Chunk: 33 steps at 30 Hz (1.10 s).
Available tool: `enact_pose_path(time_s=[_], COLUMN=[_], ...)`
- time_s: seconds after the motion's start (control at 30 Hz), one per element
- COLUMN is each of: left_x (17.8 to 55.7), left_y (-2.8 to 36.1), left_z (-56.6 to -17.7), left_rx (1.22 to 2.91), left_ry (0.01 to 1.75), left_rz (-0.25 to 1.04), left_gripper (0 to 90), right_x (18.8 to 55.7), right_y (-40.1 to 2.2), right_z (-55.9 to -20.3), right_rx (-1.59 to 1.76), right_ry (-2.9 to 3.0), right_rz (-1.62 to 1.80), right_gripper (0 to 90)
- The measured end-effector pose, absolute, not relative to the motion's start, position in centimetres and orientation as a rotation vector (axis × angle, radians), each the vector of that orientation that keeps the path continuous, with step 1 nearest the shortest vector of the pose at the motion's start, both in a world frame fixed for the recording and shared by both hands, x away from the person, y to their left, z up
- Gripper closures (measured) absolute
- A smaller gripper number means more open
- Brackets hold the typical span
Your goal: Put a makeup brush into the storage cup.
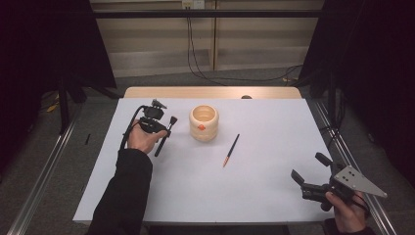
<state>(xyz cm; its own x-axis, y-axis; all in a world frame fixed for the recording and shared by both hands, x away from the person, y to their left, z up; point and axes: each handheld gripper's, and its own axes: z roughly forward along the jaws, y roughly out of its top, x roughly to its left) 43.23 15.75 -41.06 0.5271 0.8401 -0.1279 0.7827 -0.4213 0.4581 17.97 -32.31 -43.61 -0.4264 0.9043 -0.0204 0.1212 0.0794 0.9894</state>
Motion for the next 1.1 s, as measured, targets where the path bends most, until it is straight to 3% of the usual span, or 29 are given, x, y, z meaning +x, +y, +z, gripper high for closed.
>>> enact_pose_path(time_s=[0.33,1.1], left_x=[43.0,40.6], left_y=[16.2,17.1], left_z=[-40.4,-38.2], left_rx=[2.266,2.000], left_ry=[1.301,1.154], left_rz=[0.180,0.340], left_gripper=[78.9,78.8], right_x=[18.0,18.0], right_y=[-32.3,-32.3], right_z=[-43.6,-43.6], right_rx=[1.037,1.039], right_ry=[1.653,1.654], right_rz=[1.415,1.415], right_gripper=[1.7,1.7])
